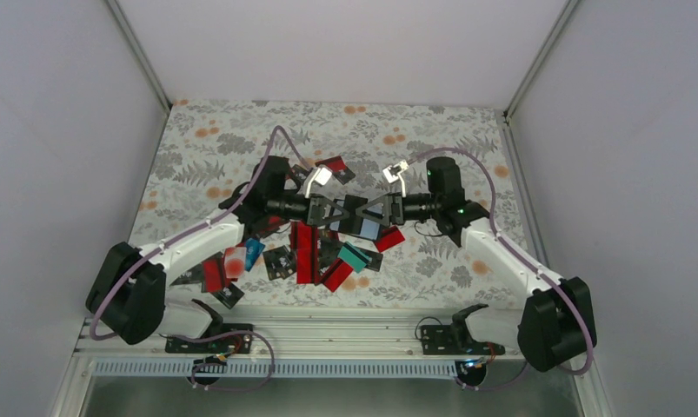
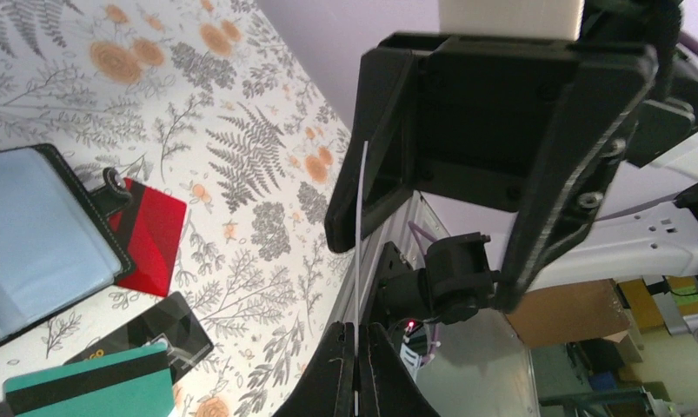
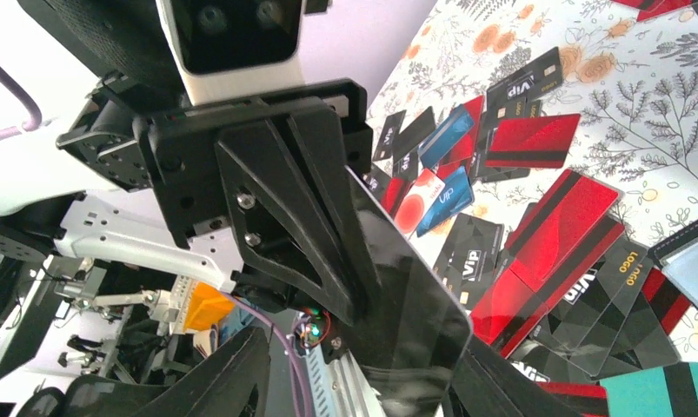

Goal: Put the credit cards into the card holder

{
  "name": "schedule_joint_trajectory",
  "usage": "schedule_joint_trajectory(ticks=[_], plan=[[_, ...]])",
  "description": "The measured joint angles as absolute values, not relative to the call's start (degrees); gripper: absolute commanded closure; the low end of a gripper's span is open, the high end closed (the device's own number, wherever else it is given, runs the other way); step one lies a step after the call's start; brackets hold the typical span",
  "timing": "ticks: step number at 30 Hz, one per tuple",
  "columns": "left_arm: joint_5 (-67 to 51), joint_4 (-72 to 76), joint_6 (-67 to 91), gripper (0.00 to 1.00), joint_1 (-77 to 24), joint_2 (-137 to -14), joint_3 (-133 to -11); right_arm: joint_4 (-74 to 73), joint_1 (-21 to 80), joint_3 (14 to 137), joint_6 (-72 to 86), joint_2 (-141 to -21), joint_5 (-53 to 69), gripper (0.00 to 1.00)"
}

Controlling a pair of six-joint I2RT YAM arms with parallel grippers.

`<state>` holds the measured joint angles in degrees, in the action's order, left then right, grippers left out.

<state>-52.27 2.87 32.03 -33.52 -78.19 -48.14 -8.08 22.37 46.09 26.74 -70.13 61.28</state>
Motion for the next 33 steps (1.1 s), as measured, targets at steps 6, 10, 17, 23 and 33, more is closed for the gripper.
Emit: schedule_joint_trajectory(ticks=[6,10,17,23,33], plan=[[-51.62,5.26,34.44,0.98,-33.54,-77.62,-48.1,-5.87,22.39,43.64,28.34,-69.17,61.56,0.64],[-51.37,6.35,35.55,0.98,-33.52,-77.6,-47.97,-4.67,22.37,43.09,29.23,-69.17,61.98,0.78],[-51.44,8.51,36.93,0.97,-33.5,-77.28,-46.85,-3.18,22.24,42.44,30.22,-69.17,61.8,0.96],[-47.31,5.15,33.56,0.61,-33.39,-79.2,-47.72,-5.96,22.39,42.87,29.95,-69.67,56.97,0.96],[-30.41,-7.68,25.91,0.58,-32.12,-90.19,-54.76,-14.68,20.97,43.46,30.96,-77.34,38.83,0.96]])
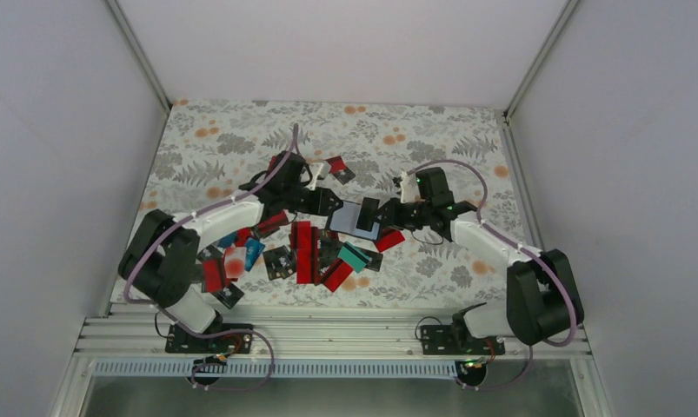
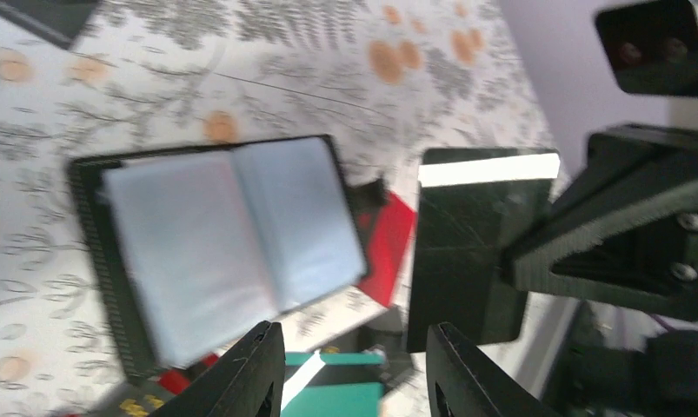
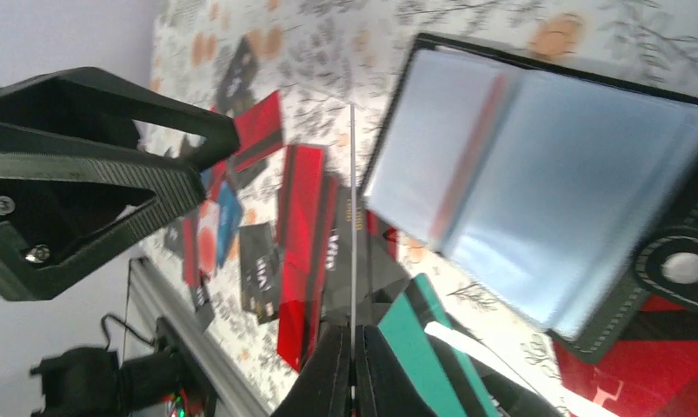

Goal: Put the credit cards into the card holder

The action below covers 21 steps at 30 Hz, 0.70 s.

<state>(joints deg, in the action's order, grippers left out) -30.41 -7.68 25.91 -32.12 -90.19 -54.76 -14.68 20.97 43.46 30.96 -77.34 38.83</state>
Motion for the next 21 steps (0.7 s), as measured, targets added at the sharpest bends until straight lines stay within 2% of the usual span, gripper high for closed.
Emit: schedule_joint_trajectory(ticks=[9,21], plan=[[-19.64,-13.85,23.42,0.6,-32.1,-101.27,-62.63,-11.88,20.86,43.46,37.65,-84.79,33.54,0.96],[-16.05,-17.58,22.85,0.63,-32.1,-106.91,-66.81,-4.08,20.45,43.46,43.18,-91.74,34.13,0.96]])
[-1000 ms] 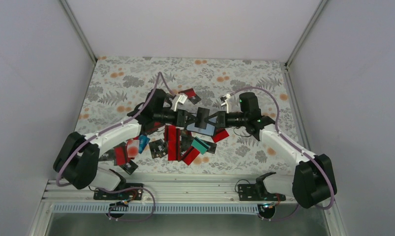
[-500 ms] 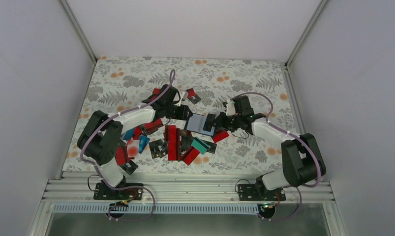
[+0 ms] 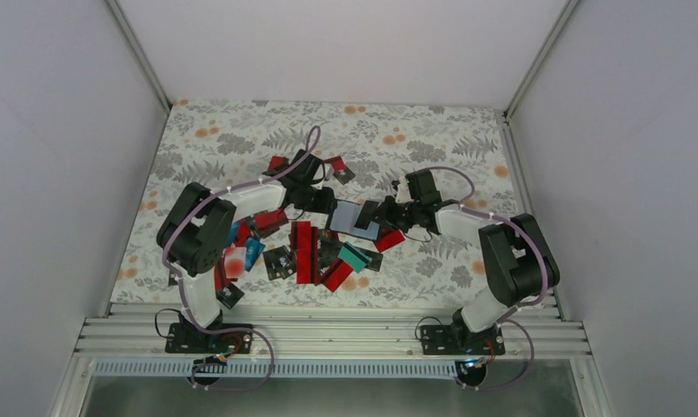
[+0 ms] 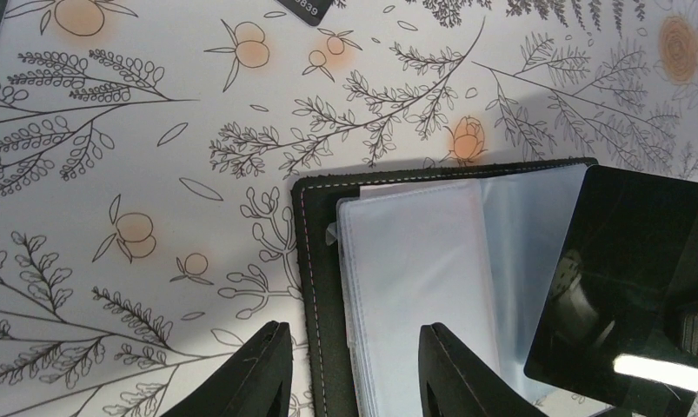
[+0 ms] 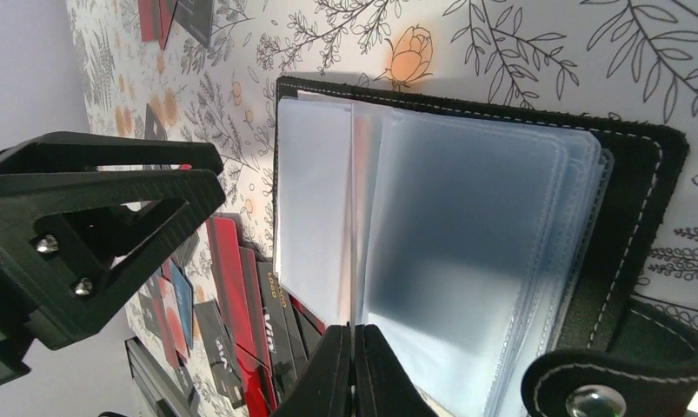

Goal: Put the credit cards into the card holder

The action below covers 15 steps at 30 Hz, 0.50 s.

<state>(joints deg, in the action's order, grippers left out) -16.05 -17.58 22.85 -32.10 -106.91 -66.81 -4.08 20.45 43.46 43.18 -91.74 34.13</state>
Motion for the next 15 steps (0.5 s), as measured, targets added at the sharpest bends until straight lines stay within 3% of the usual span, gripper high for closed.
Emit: schedule_joint_trajectory(ticks=[15], plan=[[-16.43,-18.13,22.68,0.66,-32.1,-109.56,-67.61,0.27,20.18,44.07,44.77,-96.75,37.04,0.96]])
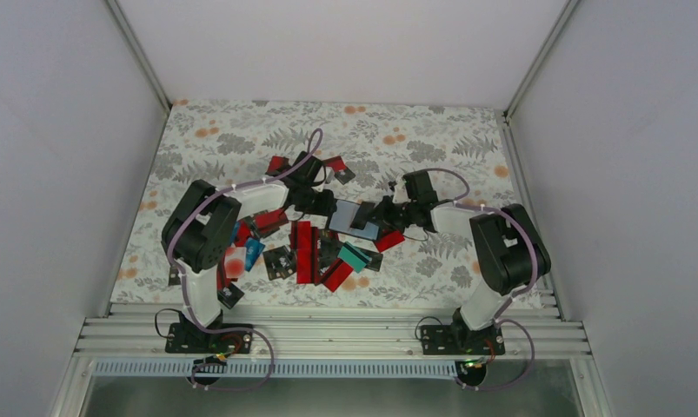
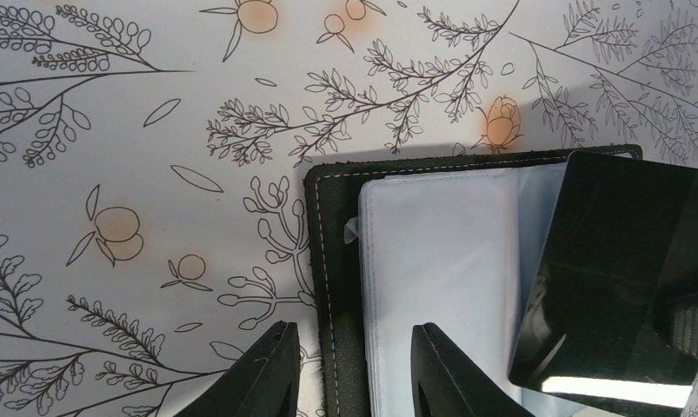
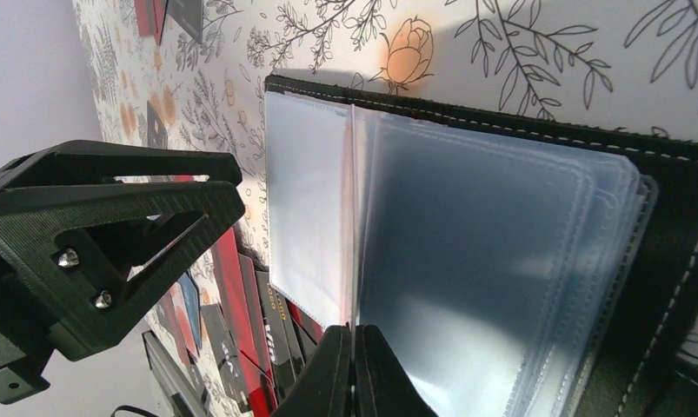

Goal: Put the credit cards into the card holder

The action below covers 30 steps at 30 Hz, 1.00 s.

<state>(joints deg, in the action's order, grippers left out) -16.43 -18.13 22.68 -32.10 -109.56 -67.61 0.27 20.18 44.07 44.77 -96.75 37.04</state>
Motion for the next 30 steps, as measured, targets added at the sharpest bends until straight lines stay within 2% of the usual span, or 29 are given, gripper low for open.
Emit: schedule_joint_trajectory(ticks=[30], plan=[[-21.02,-14.66,23.57,0.69,-31.99,-110.52,-64.97,4.75,20.16,44.75,47.94,-102.74,44.6,0.96]])
